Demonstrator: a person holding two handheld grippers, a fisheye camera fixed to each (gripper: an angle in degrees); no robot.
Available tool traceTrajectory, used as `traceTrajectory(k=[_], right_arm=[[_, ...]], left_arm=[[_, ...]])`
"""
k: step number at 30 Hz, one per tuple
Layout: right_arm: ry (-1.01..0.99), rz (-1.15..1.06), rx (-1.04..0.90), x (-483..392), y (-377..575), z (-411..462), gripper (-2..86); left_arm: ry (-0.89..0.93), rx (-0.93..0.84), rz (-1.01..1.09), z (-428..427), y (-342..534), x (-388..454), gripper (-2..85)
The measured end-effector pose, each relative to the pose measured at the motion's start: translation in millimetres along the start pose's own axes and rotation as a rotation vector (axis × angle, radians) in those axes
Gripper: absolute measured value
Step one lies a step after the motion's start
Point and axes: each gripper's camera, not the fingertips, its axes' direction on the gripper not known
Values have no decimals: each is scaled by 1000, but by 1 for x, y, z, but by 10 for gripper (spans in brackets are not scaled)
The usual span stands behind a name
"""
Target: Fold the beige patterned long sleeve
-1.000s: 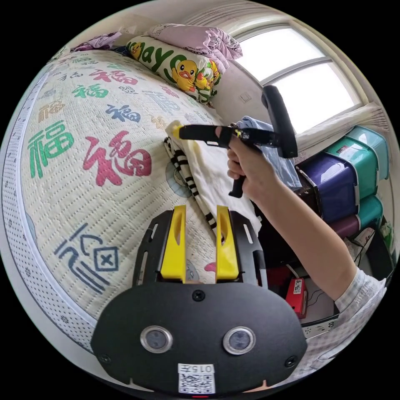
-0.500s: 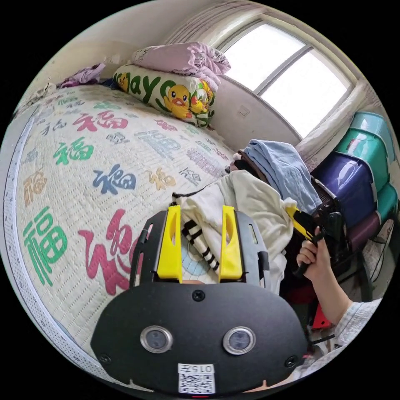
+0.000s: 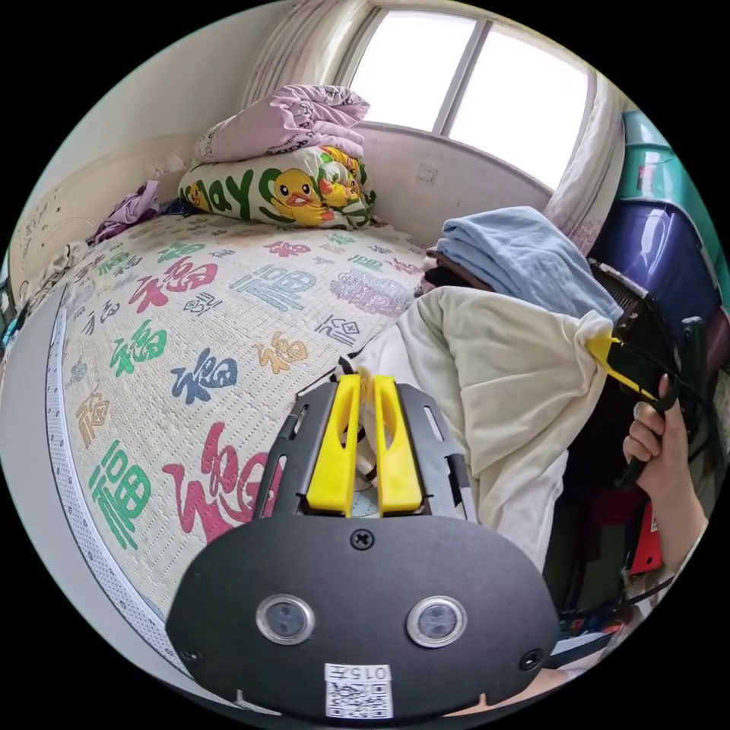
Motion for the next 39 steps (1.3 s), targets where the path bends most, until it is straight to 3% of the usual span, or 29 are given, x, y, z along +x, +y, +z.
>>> traceTrajectory(k=[14,21,31,39], right_arm=[[129,-60,106,-54,-94,-174,44],[129,-54,144,-72,-135,-239,42],[-77,-215,257,-144,-189,-338,35],[-344,-346,254,-239,-209,-334,30]], left_arm=[[-42,108,35,-168,81,27,6],[-97,150,-68,-246,150,-2,6],[-190,476,-75,-523,351,-32,5],[-410,636,-3,-724,539,17,5]])
